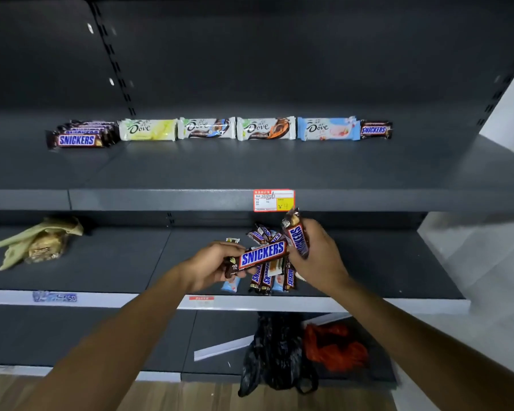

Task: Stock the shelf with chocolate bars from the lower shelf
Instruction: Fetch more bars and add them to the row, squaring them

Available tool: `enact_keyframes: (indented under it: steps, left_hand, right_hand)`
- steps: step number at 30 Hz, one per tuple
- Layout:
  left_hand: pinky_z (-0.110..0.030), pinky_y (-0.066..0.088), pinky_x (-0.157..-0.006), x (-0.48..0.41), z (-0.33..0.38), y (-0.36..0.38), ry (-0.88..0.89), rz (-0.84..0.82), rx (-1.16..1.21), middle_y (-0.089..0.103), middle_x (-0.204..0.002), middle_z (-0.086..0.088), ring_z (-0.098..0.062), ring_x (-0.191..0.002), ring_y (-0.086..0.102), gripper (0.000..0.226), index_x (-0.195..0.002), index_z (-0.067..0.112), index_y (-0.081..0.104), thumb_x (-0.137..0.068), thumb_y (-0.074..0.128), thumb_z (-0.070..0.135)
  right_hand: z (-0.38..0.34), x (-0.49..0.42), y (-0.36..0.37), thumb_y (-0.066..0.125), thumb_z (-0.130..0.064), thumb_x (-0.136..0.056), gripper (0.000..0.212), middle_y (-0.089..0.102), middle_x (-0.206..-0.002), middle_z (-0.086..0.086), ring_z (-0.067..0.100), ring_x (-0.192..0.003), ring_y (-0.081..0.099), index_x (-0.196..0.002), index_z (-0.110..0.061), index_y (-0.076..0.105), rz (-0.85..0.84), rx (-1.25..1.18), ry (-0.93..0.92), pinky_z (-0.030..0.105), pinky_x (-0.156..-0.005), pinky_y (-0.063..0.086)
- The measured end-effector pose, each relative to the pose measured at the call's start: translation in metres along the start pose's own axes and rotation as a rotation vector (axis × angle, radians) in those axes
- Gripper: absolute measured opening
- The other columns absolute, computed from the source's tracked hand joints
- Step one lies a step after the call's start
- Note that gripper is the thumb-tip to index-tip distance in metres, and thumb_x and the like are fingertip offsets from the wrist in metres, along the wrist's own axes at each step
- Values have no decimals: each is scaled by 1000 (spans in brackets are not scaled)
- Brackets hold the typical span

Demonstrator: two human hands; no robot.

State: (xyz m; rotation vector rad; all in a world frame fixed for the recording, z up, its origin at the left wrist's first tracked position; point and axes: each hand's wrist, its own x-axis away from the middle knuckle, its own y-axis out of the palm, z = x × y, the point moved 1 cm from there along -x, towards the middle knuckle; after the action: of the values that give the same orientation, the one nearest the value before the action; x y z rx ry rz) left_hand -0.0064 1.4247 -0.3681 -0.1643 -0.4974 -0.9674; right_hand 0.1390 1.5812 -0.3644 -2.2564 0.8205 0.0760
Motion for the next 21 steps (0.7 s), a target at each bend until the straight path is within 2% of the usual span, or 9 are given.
enact_keyframes:
  steps: [4, 7, 13, 21]
  left_hand:
    - [-18, 39, -46, 17, 21, -2, 17, -57, 25, 72, -81, -18, -15, -54, 62, 25, -98, 7, 62, -94, 37, 7]
    - [-18, 38, -46, 30, 38, -4, 44, -95, 2, 71, -81, -19, -16, -56, 63, 25, -98, 6, 62, -94, 38, 6]
    - [-16, 42, -46, 43, 78, -9, 106, -131, -29, 71, -86, -19, -15, -58, 62, 28, -105, 5, 61, -95, 36, 10]
    - [-16, 42, -44, 24, 126, -13, 181, -73, -49, 69, -92, -21, -14, -58, 62, 27, -109, 7, 60, -96, 37, 14]
  right_hand:
    - [-24, -6, -18, 63, -17, -85, 30, 63, -91, -9, 5, -83, 62, -108, -25, 47, -14, -93, 23, 30, -74, 54]
    - [-41, -11, -28, 66, -16, -84, 33, 66, -95, -9, 2, -83, 64, -112, -22, 49, -16, -143, 25, 24, -74, 54]
    - [-67, -31, -48, 65, -18, -85, 34, 68, -103, -5, 5, -88, 64, -114, -22, 48, -63, -144, -39, 30, -79, 54]
    - [-72, -88, -68, 69, -20, -83, 31, 68, -98, -5, 10, -88, 66, -107, -25, 51, -69, -203, -49, 41, -83, 54]
